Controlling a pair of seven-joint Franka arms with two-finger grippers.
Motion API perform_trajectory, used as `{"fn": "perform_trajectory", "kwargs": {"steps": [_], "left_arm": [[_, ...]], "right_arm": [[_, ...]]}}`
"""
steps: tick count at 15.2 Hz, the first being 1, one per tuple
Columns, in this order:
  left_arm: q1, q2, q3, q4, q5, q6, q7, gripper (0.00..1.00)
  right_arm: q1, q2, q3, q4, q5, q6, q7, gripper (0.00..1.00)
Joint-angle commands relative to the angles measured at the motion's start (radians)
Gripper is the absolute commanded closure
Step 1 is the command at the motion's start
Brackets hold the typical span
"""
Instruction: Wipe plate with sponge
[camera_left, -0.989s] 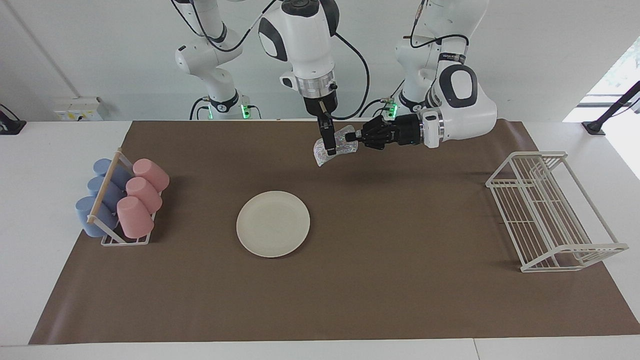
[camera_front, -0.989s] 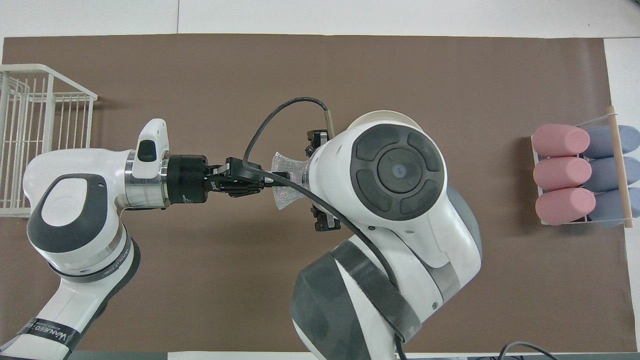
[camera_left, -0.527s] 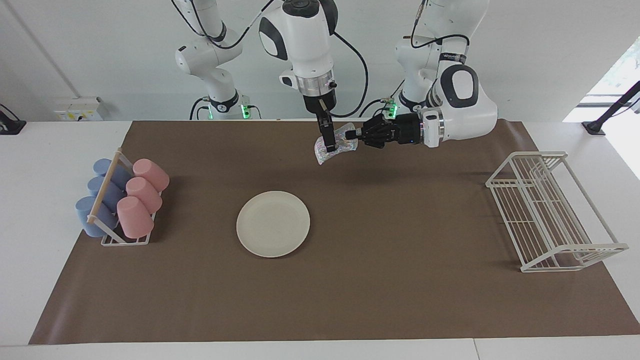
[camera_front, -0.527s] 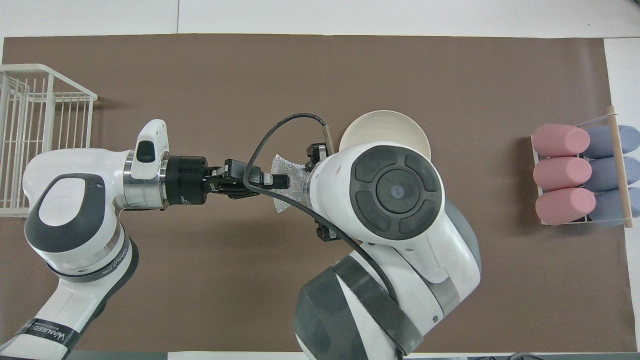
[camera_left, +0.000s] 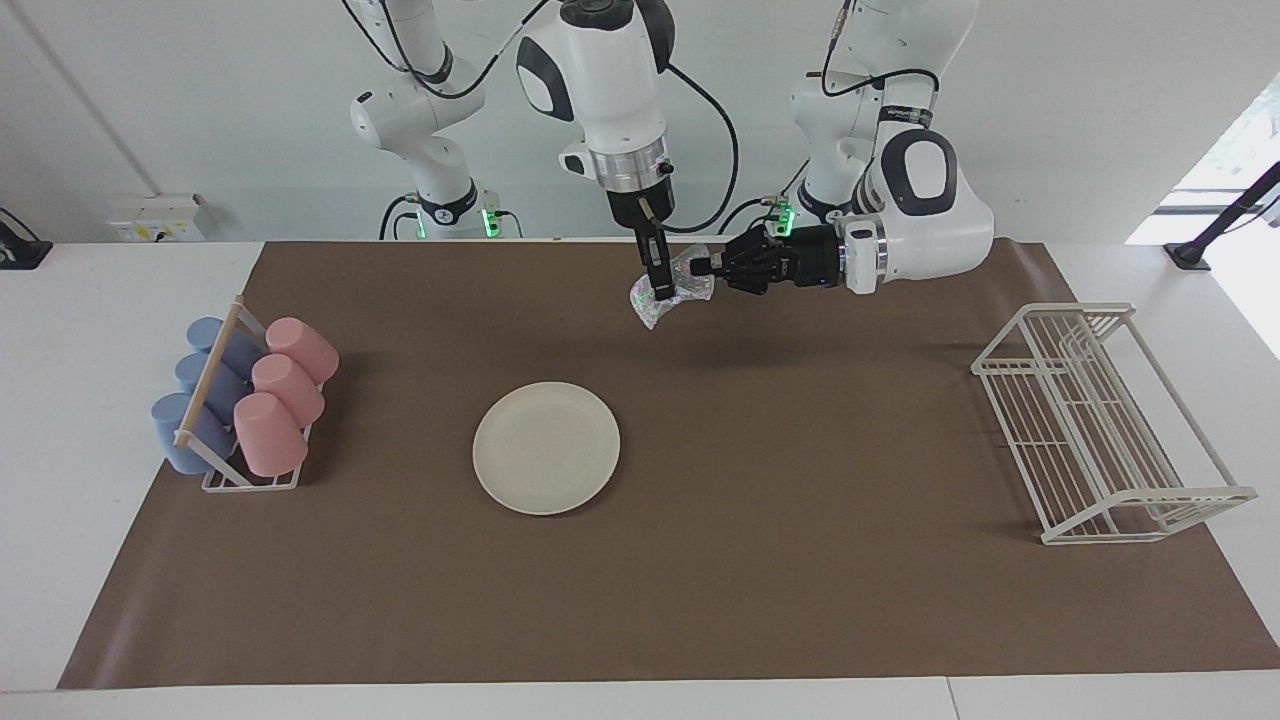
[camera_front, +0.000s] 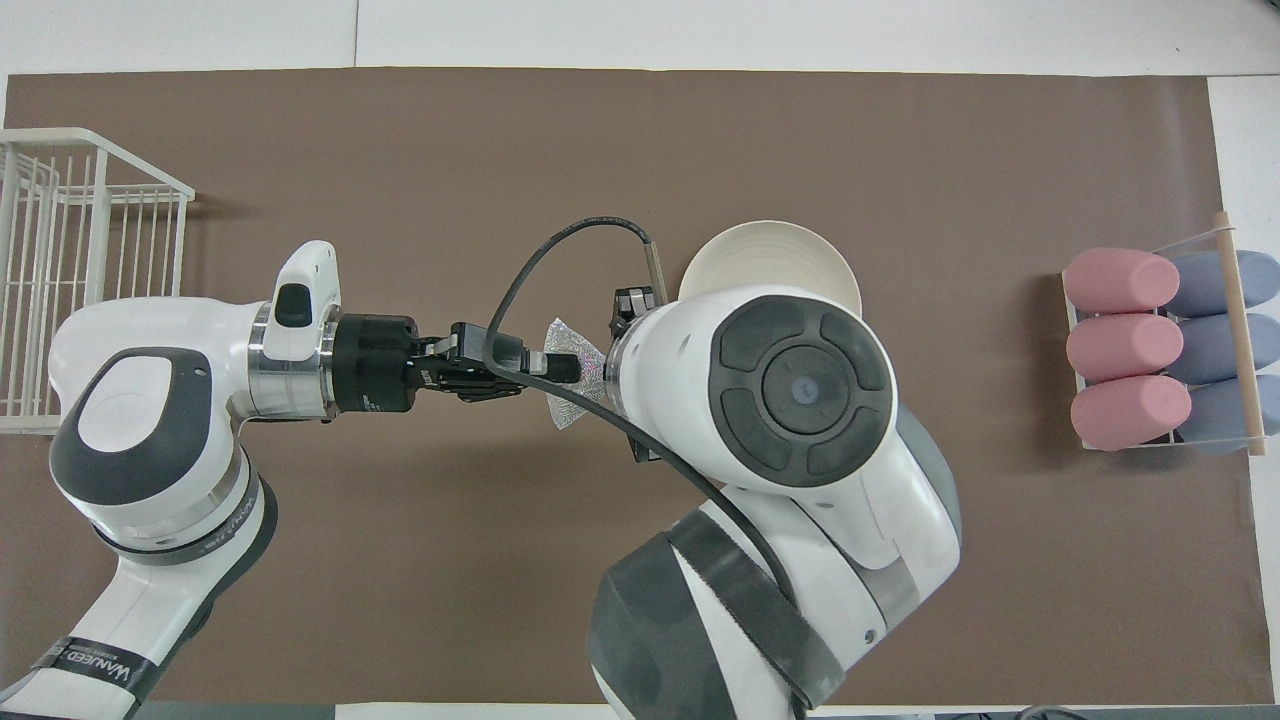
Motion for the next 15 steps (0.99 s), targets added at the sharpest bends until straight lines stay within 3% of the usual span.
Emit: {"fn": "perform_trajectory", "kwargs": {"steps": [1,2,3,4,8,10,15], "left_arm": [[0.004,-0.031,0.008,-0.032,0.005,-0.021,0.017,1.00],[0.002,-0.029,0.008,-0.028,0.032,-0.024,0.018,1.00],[-0.004,-0.031,0.008,-0.026,0.057,-0.023,0.015,0.69],[-0.005,-0.034,0.011,-0.028,0.069,-0.023,0.005,0.01],[0.004,-0.038,0.011,-0.023,0.149,-0.025,0.000,0.00],[0.025,-0.041,0.011,-0.017,0.198,-0.023,-0.012,0.00],[0.105,-0.031,0.011,0.000,0.407,-0.015,-0.015,0.00]], "right_arm": [[-0.012,-0.020,0.004,-0.030,0.018,0.017,-0.022,1.00],[-0.012,-0.021,0.003,-0.032,0.018,0.017,-0.025,1.00],[-0.019,-0.020,0.001,-0.030,0.018,0.017,-0.025,1.00],[-0.035,-0.020,0.001,-0.030,0.018,0.019,-0.026,1.00],[-0.097,-0.020,0.001,-0.091,0.016,0.101,-0.063,1.00],[-0.143,-0.027,0.001,-0.206,0.018,0.230,-0.150,1.00],[-0.190,0.015,0.001,-0.372,0.018,0.497,-0.261,1.00]]}}
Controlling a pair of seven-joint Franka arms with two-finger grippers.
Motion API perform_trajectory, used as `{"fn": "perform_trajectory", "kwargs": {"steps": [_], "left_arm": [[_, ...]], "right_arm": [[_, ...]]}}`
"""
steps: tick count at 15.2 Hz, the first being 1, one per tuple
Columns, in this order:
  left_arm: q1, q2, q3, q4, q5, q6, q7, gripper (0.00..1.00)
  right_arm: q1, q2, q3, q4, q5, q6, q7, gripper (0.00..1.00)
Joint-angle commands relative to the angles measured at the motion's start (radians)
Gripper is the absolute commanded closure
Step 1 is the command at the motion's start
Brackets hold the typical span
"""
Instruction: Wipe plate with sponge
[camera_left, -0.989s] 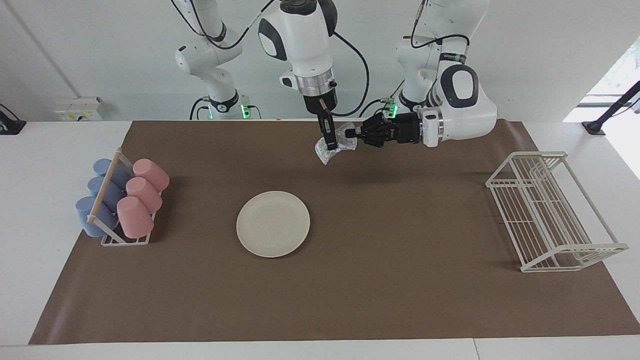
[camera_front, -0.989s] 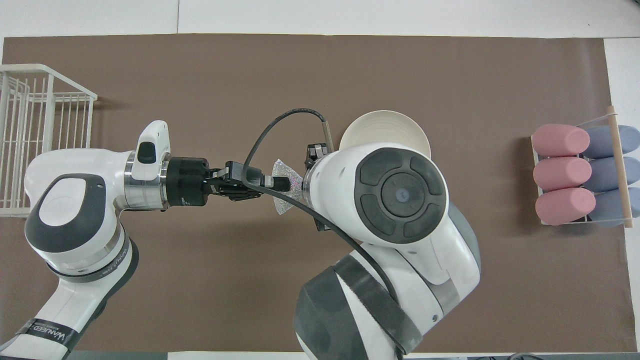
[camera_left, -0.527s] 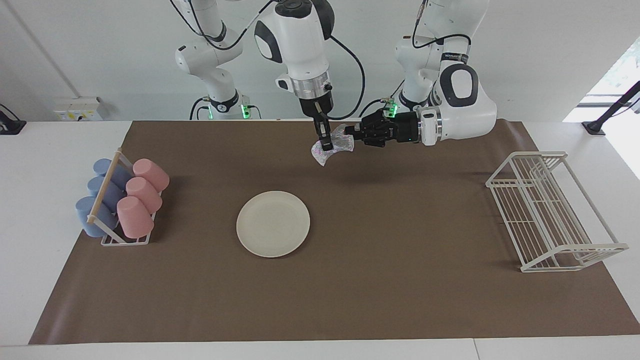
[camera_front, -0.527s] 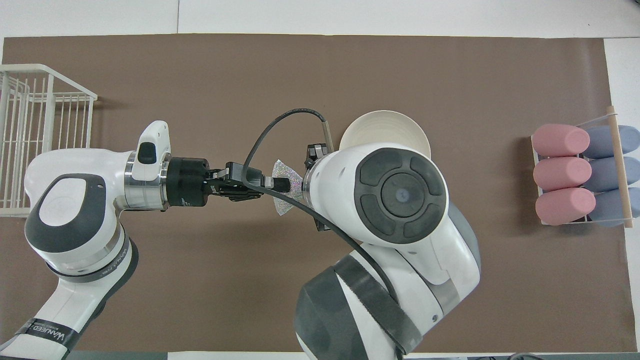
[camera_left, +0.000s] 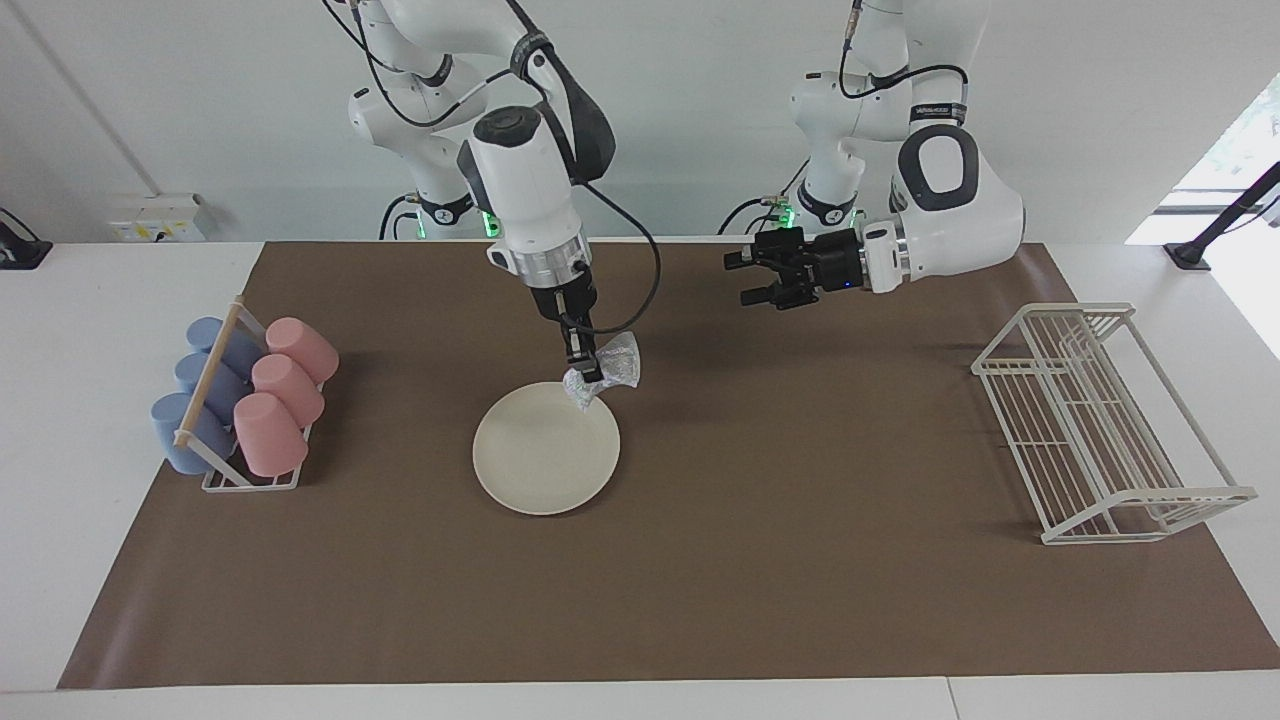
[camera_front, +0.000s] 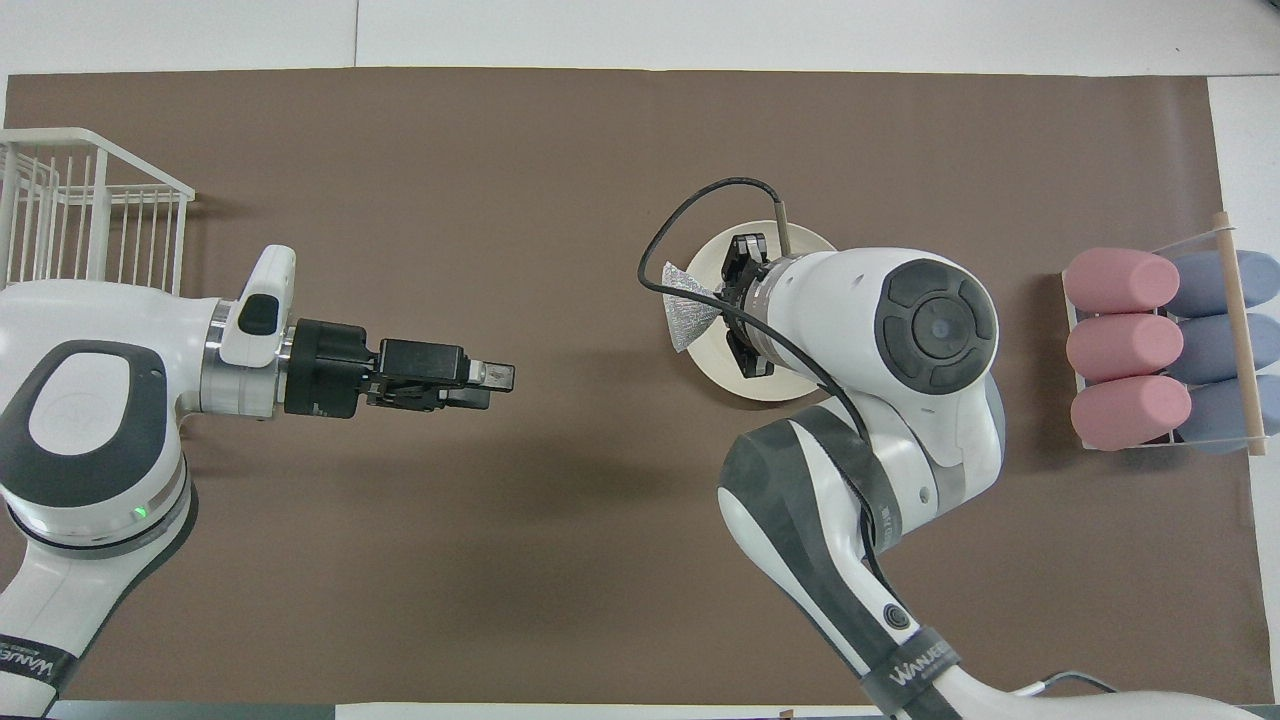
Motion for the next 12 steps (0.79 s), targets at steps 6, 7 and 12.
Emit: {"fn": "perform_trajectory", "kwargs": {"steps": [6,7,12], "left_arm": [[0.029,0.003,0.000,0.019,0.366,0.054,-0.060,0.00],[0.030,0.009,0.000,0.031,0.411,0.057,-0.060,0.00],[0.050,0.012,-0.001,0.038,0.531,0.074,-0.059,0.00]], "right_arm": [[-0.070,0.051,0.009,-0.140,0.018,0.106,-0.243,1.00],[-0.073,0.076,0.009,-0.142,0.018,0.115,-0.255,1.00],[-0.061,0.160,0.010,-0.140,0.018,0.231,-0.260,1.00]]}}
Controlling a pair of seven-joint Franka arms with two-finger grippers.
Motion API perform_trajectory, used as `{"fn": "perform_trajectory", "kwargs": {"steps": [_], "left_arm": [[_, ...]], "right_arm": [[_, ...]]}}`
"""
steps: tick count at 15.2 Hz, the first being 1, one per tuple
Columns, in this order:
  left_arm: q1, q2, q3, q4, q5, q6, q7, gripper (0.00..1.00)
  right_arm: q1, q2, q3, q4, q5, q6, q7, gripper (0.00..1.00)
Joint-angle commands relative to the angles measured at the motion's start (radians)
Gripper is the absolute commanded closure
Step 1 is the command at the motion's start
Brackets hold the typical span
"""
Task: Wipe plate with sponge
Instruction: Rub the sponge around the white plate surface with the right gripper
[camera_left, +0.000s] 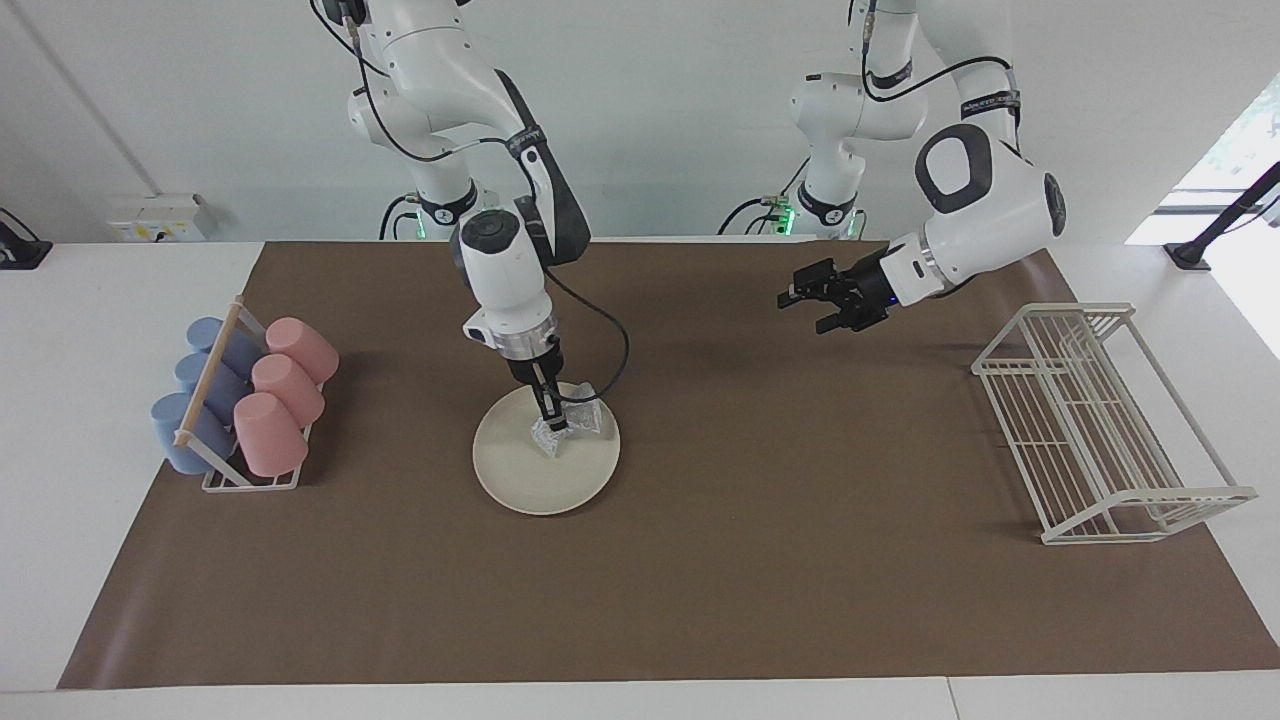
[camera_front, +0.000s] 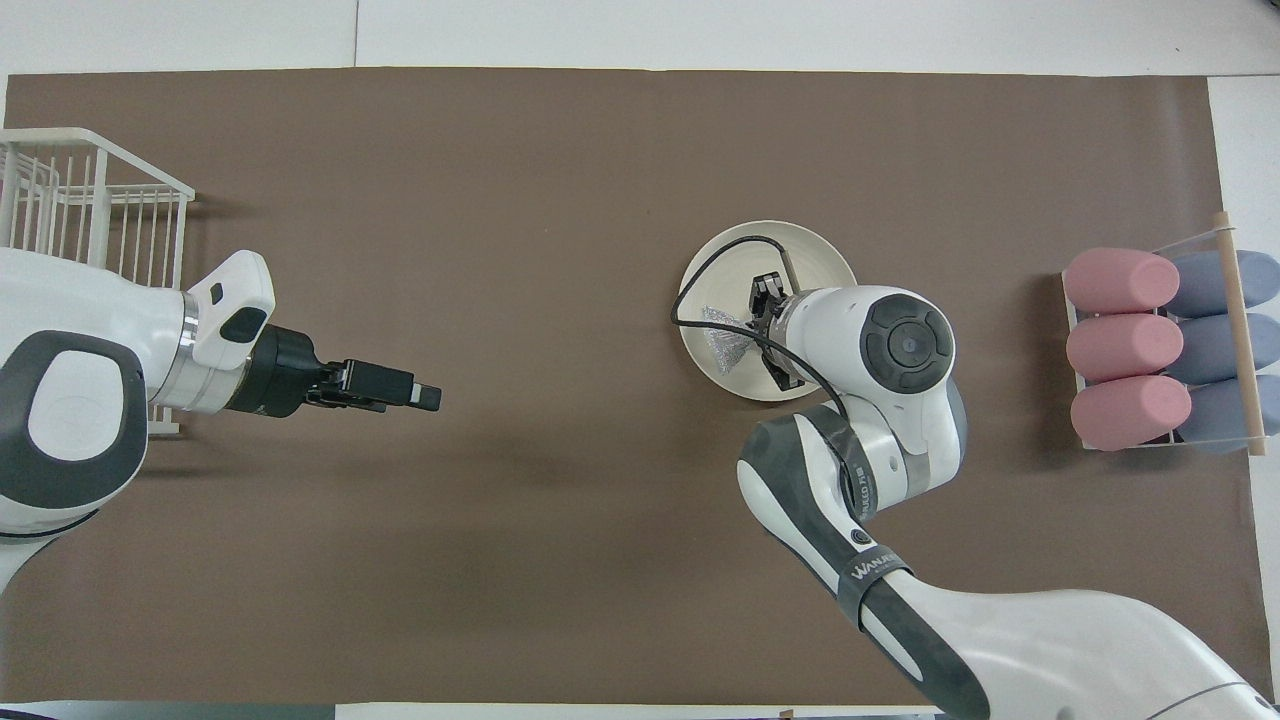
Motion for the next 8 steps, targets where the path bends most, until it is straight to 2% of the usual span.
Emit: {"fn": "perform_trajectory", "kwargs": {"steps": [1,4,6,8], "left_arm": [[0.010,0.008,-0.004,0.014,0.048,0.011,-0.012,0.00],[0.027,0.008,-0.006,0.014,0.050,0.011,-0.012,0.00],[0.028,0.008,-0.006,0.014,0.050,0.011,-0.012,0.00],[0.034,0.008,-0.004,0.015,0.051,0.011,-0.014,0.00]], "right_arm": [[-0.005,0.029,0.004,-0.001,0.018,0.037,-0.038,1.00],[-0.021,0.031,0.002,-0.010,0.019,0.036,-0.096,1.00],[-0.087,0.031,0.002,-0.033,0.019,0.036,-0.208,1.00],[-0.110,0.029,0.002,-0.039,0.019,0.037,-0.272,1.00]]}}
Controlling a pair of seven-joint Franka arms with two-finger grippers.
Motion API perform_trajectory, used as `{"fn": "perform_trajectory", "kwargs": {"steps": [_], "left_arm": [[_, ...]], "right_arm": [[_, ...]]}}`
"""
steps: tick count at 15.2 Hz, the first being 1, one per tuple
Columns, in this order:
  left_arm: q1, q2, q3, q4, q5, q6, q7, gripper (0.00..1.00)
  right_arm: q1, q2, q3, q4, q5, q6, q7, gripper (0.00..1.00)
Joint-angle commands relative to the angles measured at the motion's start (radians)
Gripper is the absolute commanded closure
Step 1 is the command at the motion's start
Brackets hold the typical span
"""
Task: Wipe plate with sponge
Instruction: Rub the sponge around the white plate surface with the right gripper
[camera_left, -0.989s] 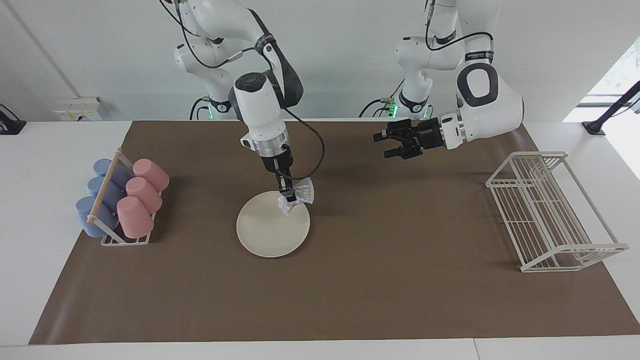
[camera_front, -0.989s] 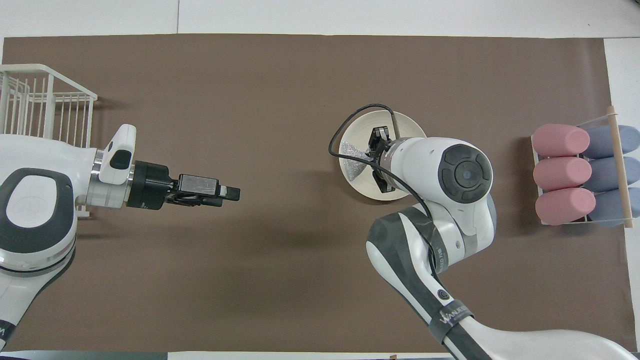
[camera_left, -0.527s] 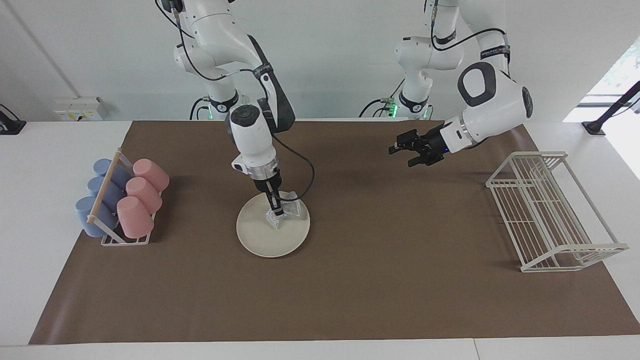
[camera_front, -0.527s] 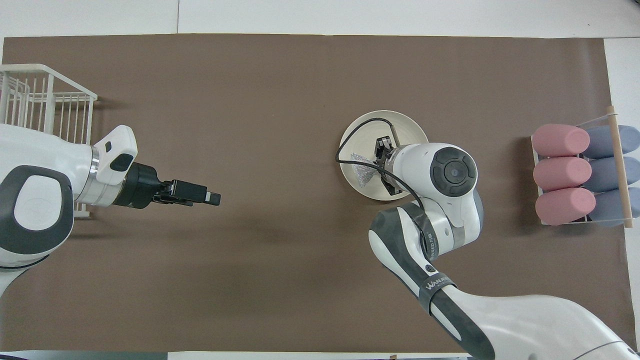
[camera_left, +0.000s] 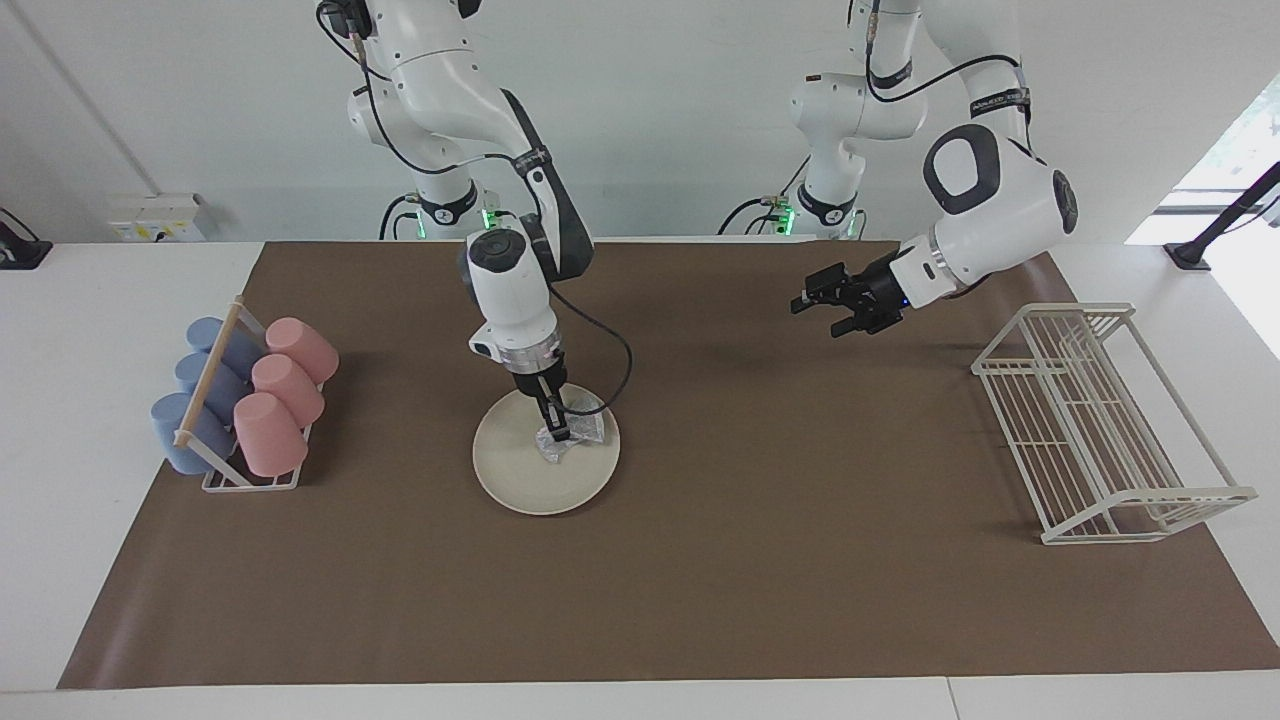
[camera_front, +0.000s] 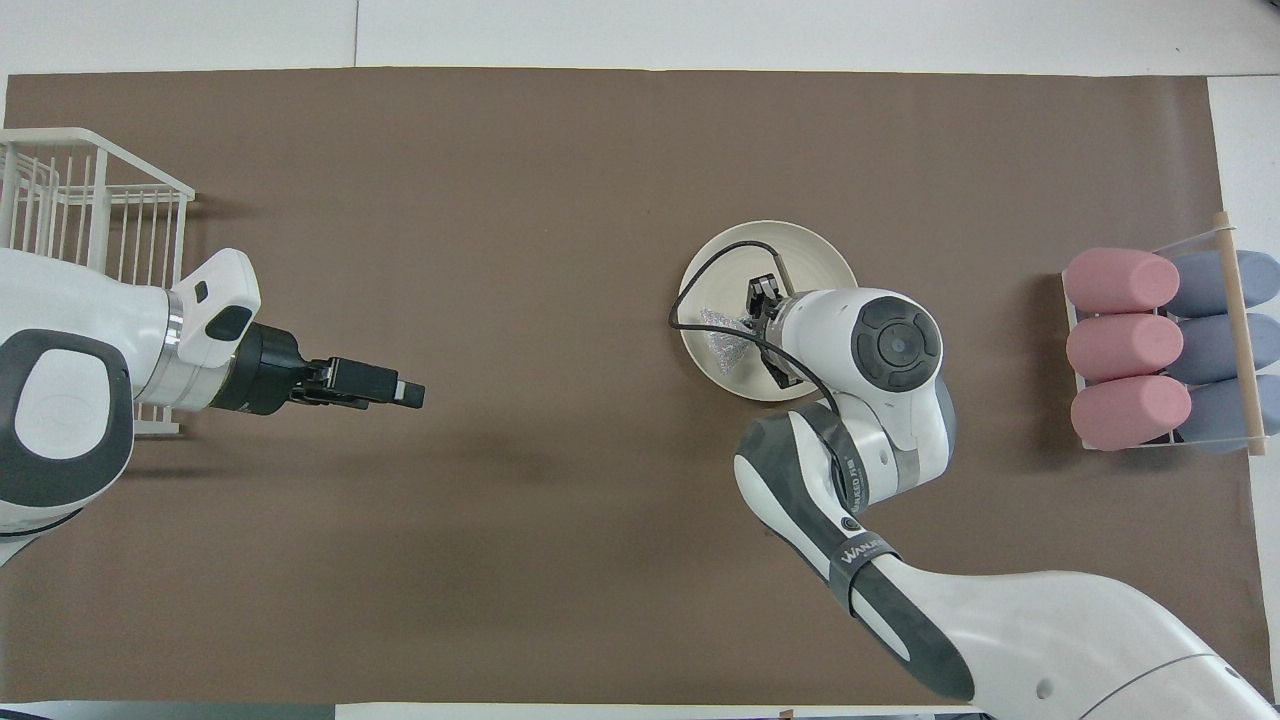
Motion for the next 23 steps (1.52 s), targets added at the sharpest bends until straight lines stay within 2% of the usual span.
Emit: {"fn": "perform_trajectory", "kwargs": {"steps": [1,5,7,9,17,20,23], "left_arm": [[0.014,0.009,-0.006,0.015,0.034,0.009,-0.014,0.00],[0.025,0.008,-0.006,0.017,0.054,0.010,-0.041,0.00],[0.016,0.009,-0.006,0.017,0.059,0.021,-0.092,0.00],[0.012,0.009,-0.009,0.019,0.105,0.039,-0.113,0.00],[-0.003,0.021,-0.012,0.031,0.108,0.102,-0.115,0.00],[-0.003,0.035,-0.013,0.048,0.108,0.122,-0.115,0.00],[-0.003,0.035,-0.013,0.046,0.108,0.125,-0.115,0.00]], "right_arm": [[-0.043,0.002,0.008,-0.037,0.019,0.009,-0.086,1.00],[-0.001,0.005,0.010,-0.034,0.021,0.021,-0.025,1.00],[0.048,0.016,0.010,-0.034,0.021,0.064,0.062,1.00],[0.069,0.025,0.008,-0.035,0.021,0.086,0.107,1.00],[-0.061,0.025,0.008,-0.066,0.022,0.078,-0.178,1.00],[-0.049,0.024,0.008,-0.069,0.022,0.079,-0.164,1.00],[0.032,0.022,0.010,-0.066,0.022,0.090,-0.021,1.00]]}}
